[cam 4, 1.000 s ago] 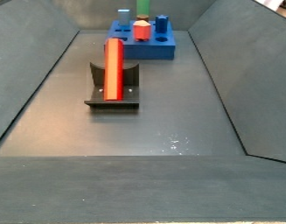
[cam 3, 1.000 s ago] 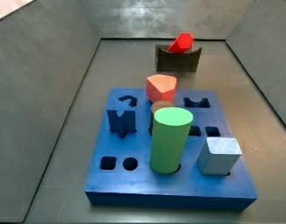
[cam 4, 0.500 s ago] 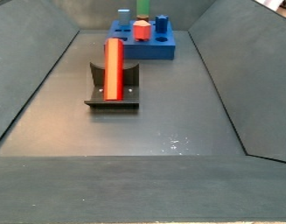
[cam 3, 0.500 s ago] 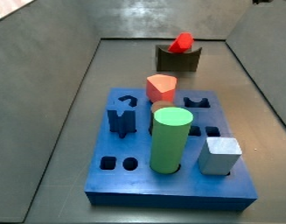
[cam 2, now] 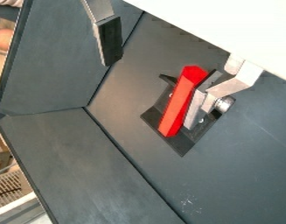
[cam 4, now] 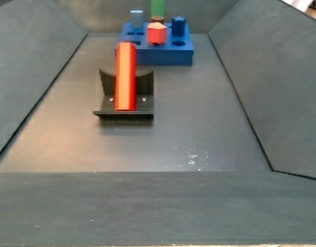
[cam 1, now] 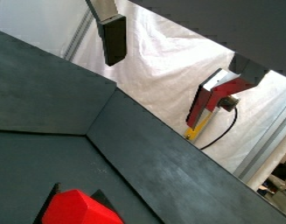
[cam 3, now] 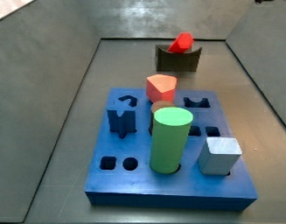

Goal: Pick up the hexagon object. Move up. Place the hexagon object on the fixture. Regrasp the hexagon object. Move to above the board. Insert the hexagon object.
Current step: Regrasp the hexagon object.

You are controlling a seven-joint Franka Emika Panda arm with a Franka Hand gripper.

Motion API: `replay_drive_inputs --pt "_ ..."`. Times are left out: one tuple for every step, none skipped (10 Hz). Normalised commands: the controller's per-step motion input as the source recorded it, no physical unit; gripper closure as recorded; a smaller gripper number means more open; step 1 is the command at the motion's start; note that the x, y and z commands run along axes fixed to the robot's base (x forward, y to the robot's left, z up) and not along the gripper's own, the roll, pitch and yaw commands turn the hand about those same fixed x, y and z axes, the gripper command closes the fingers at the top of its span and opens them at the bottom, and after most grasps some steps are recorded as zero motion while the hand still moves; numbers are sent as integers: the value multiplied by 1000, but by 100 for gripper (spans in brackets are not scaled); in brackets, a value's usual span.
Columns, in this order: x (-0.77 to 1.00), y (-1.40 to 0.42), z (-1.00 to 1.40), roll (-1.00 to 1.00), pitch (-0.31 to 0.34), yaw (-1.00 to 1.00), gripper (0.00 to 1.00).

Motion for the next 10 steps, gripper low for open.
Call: replay_drive_inputs --pt "206 -56 -11 166 31 124 0" --pt "201 -55 -12 162 36 116 0" --pt "199 -54 -14 159 39 109 0" --pt "195 -52 -15 156 43 106 0" --pt "193 -50 -16 153 46 106 0" --pt "192 -49 -17 152 48 106 0" --pt "190 -48 -17 149 51 108 0" --pt "188 -48 -18 147 53 108 0" --pt "187 -48 -17 146 54 109 0" --pt "185 -48 -17 143 56 110 0"
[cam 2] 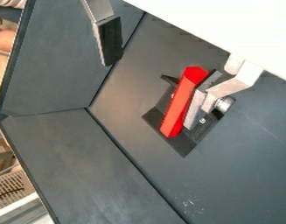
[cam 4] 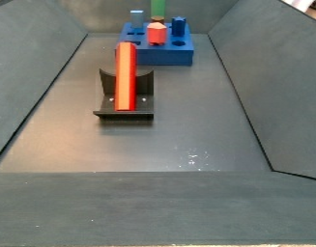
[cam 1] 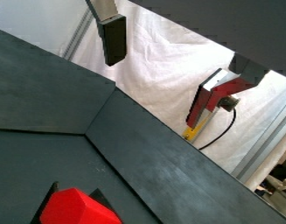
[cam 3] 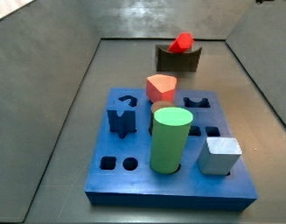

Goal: Pick up the hexagon object. Move up. Place the hexagon object on the fixture. Regrasp the hexagon object. Move to above the board. Insert the hexagon object.
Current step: Regrasp the hexagon object.

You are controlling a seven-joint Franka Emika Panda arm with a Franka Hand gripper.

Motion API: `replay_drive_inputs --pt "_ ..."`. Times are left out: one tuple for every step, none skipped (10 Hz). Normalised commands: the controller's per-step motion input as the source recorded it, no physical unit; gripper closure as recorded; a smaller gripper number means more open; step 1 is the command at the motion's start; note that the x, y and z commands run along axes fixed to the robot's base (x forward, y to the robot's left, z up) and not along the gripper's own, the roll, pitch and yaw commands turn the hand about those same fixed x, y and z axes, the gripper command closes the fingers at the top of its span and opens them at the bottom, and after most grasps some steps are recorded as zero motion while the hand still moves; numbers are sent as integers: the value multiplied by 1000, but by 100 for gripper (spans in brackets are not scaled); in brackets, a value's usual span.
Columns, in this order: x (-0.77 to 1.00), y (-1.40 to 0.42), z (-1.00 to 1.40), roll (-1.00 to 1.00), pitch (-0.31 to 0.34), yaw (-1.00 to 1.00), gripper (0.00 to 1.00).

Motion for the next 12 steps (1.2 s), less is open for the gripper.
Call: replay_drive_inputs --pt "185 -48 -17 142 57 111 0" --pt "184 -48 -17 142 58 111 0" --pt "184 -47 -17 141 58 111 0" --pt "184 -47 -17 141 59 112 0" --pt "184 -47 -16 140 59 112 0" --pt "183 -47 -16 140 59 112 0" --pt "183 -47 -16 140 59 112 0" --pt "183 -47 -16 140 60 113 0" --pt "183 -46 -16 139 60 113 0" --pt "183 -46 -16 139 60 113 0" --pt "183 -46 -16 139 60 113 0" --pt "183 -46 -16 139 60 113 0"
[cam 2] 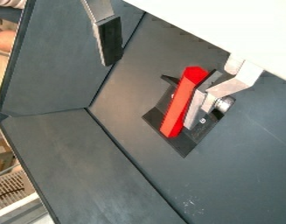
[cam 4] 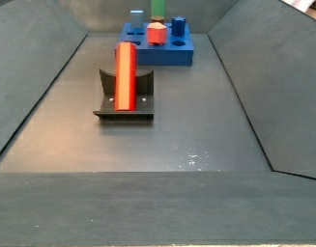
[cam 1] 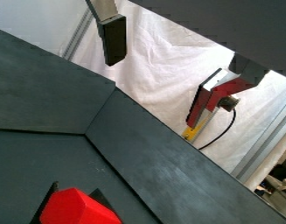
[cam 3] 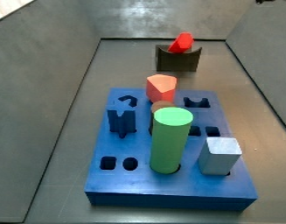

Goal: Pick up the hexagon object. Move up. Place the hexagon object on the fixture. Regrasp the hexagon object. Move to above the board. Insert the hexagon object.
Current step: Regrasp the hexagon object.

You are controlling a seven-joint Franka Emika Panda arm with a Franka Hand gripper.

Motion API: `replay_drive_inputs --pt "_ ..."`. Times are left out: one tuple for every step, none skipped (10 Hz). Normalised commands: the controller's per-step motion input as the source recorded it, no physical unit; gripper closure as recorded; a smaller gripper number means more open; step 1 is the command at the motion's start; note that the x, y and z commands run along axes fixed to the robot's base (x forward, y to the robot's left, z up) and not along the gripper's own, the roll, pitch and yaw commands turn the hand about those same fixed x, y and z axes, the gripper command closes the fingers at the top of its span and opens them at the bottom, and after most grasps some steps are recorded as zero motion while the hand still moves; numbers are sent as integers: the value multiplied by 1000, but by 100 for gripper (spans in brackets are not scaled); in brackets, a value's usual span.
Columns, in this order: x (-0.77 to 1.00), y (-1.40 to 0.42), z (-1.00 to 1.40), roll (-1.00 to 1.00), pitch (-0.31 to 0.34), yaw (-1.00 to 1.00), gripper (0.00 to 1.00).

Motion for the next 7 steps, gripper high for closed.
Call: replay_drive_inputs --pt "183 -46 -16 139 60 113 0" --pt "183 -46 -16 139 60 113 0" --pt "72 47 -1000 231 0 34 0" --pt "73 47 -1000 230 -6 42 0" --pt "72 42 -1000 209 -5 46 0" --pt "69 29 -1000 133 0 44 0" --pt "72 25 -1000 108 -2 43 0"
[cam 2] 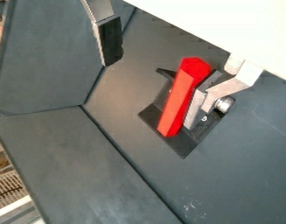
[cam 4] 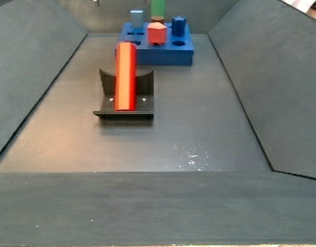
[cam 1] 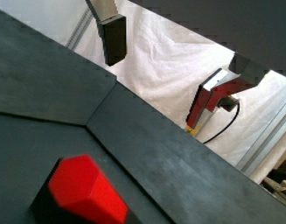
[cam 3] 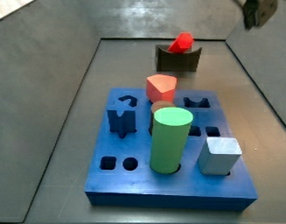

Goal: Pick up the hexagon object. Move up. Place the hexagon object on the fixture. Regrasp the hexagon object. Move to above the board. Insert the hexagon object.
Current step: Regrasp the hexagon object, then move to above the board.

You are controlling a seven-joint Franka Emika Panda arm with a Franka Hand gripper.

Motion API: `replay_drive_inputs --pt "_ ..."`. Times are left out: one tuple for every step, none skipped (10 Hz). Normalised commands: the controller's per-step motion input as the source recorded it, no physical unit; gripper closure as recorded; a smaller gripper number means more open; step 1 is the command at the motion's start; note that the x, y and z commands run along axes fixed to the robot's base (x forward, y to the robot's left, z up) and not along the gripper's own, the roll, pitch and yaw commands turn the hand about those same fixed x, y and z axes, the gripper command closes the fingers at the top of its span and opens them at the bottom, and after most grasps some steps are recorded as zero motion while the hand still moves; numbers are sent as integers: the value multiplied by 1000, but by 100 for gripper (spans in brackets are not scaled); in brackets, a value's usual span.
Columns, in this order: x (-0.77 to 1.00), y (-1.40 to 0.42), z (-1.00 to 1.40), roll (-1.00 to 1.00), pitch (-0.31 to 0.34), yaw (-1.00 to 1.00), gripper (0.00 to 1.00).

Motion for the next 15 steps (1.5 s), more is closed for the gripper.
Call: replay_drive_inputs --pt "79 21 -1000 79 -9 43 0" --pt "88 18 -1000 58 -13 48 0" --pt "95 15 -1000 52 -14 47 0" --pt "105 9 -1000 61 -14 46 0" --pt "115 5 -1000 62 -12 46 0" --pt "125 -1 -1000 65 -2 42 0" --pt "129 -8 -951 66 3 43 0" --pt "115 -10 -834 65 3 45 0" --pt "98 -10 -721 66 -3 50 0" --pt "81 -11 -570 68 -14 56 0" --pt "76 -12 -455 66 -18 57 0" --pt "79 -8 -269 65 -19 52 0" --pt "80 -8 -199 64 -21 51 0" --pt "0 0 0 0 0 0 100" --pt "-258 -36 1000 -270 -255 53 100"
